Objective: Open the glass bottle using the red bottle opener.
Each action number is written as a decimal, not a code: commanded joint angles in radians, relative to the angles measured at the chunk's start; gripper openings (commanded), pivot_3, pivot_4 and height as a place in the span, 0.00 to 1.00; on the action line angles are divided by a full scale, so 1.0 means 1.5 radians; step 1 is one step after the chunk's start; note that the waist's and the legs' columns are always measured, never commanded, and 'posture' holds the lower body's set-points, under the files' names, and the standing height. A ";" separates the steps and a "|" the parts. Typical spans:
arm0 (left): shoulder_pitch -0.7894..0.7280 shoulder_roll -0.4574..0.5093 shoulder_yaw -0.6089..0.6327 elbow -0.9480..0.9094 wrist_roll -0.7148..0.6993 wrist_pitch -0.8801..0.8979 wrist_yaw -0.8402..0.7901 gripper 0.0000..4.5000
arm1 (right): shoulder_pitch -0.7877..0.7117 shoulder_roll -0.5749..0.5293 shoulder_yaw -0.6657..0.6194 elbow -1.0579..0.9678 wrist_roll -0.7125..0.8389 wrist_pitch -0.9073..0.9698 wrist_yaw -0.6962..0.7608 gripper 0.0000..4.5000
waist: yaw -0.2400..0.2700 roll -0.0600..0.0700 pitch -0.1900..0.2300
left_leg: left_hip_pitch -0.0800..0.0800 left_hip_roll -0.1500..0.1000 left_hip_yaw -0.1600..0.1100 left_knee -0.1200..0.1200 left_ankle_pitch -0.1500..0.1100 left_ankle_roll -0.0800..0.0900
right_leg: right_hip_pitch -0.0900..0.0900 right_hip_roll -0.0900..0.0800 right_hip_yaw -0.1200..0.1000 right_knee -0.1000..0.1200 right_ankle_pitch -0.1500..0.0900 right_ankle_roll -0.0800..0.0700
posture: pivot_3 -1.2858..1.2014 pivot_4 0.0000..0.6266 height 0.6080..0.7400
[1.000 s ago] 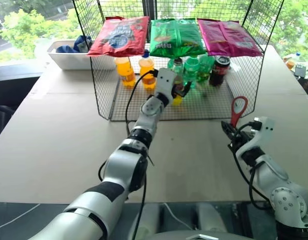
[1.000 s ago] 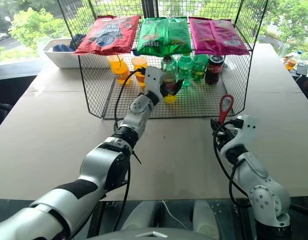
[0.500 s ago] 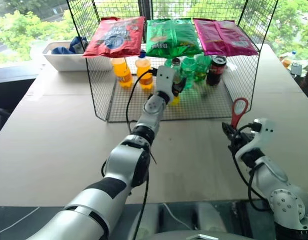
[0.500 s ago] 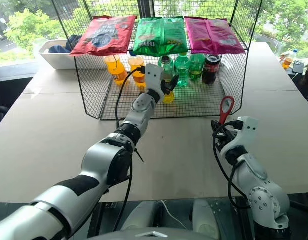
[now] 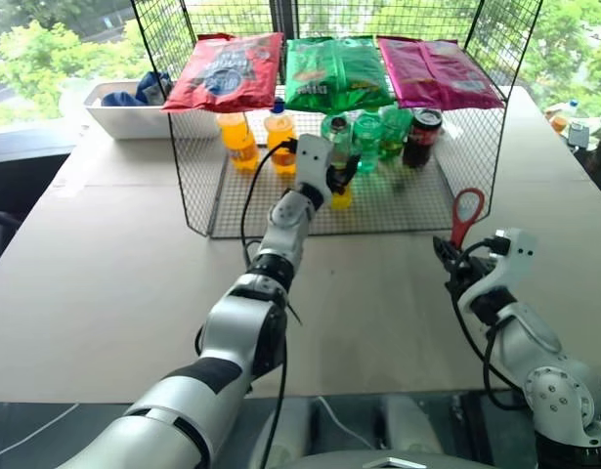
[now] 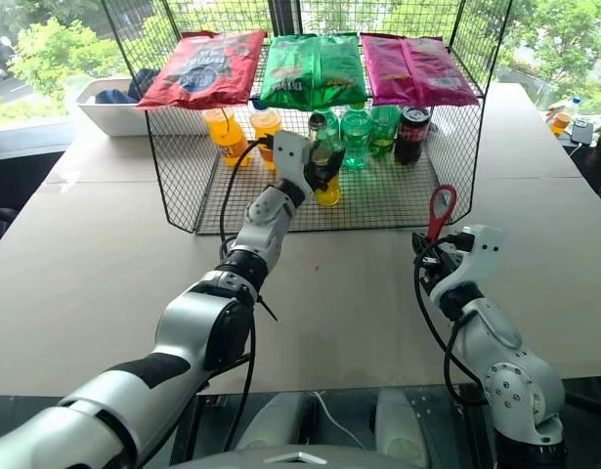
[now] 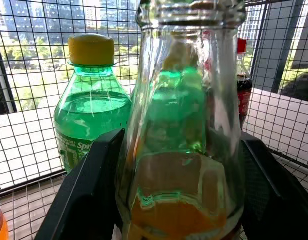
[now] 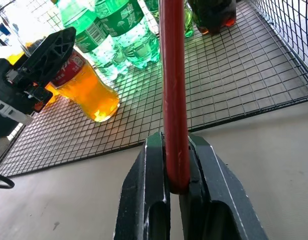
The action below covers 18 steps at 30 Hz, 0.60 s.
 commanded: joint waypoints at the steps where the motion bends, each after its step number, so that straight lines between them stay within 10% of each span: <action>1: 0.035 0.004 -0.029 -0.172 -0.038 0.058 -0.091 0.54 | -0.006 0.004 -0.007 -0.021 -0.001 -0.007 0.008 0.00 | 0.000 0.000 0.000 | 0.000 0.000 0.000 0.000 0.000 0.000 | 0.000 0.000 0.000 0.000 0.000 0.000 | 0.52 0.24 1.00; 8: 0.213 0.093 -0.077 -0.584 -0.173 0.337 -0.244 0.54 | -0.010 0.005 -0.015 -0.015 -0.003 -0.004 0.013 0.00 | -0.009 0.000 0.000 | 0.000 0.002 0.000 -0.001 0.000 0.000 | -0.001 0.000 0.001 0.001 0.000 0.000 | 0.52 0.24 1.00; 18: 0.327 0.184 -0.094 -0.742 -0.198 0.439 -0.280 0.54 | -0.023 0.008 -0.014 -0.004 -0.006 0.004 0.019 0.00 | 0.000 0.000 0.000 | 0.001 0.002 0.000 0.000 0.000 0.000 | 0.000 0.001 0.001 0.000 0.000 0.000 | 0.52 0.24 1.00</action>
